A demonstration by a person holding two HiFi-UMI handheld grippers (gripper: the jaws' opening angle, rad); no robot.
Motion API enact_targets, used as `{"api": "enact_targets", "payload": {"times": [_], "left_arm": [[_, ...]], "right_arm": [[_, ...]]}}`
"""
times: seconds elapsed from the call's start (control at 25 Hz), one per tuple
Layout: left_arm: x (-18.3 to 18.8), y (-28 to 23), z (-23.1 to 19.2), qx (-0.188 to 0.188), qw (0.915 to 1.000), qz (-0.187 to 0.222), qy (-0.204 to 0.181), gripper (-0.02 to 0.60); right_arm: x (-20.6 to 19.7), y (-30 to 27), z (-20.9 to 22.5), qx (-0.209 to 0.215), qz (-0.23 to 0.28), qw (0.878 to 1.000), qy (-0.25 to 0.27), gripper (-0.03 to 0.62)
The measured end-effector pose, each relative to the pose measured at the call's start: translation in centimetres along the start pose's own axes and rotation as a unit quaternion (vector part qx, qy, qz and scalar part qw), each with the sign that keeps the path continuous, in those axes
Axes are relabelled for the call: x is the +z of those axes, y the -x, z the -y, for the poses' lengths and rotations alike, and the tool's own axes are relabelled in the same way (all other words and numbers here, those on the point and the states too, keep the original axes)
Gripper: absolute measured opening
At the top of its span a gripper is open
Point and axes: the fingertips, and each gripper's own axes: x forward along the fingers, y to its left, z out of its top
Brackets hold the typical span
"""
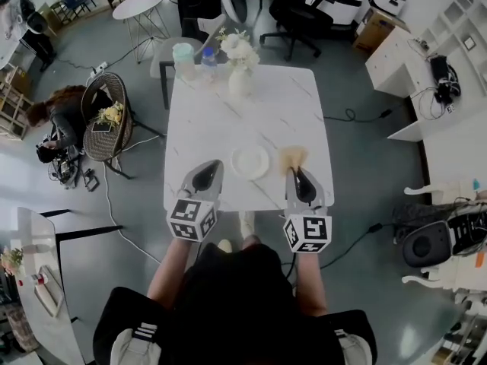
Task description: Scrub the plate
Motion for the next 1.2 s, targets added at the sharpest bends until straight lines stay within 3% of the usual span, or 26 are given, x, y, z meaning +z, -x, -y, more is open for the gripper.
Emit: {"api": "enact_targets", "payload": {"times": [0.4,1.2], "left_arm": [[0.1,5.2,2.1,-0.012,0.9997,0.011,-0.020,0.007],[-3.5,9.2,3.3,-0.018,0.9987,-0.014,-0.045,0.006]], "right_arm": [[1.0,5.5,-3.0,-0.001,0.025,1.000,0.010,0.046],[-3.4,10.1,-6.4,0.002,-0.005,1.000,-0.003,0.046]]}}
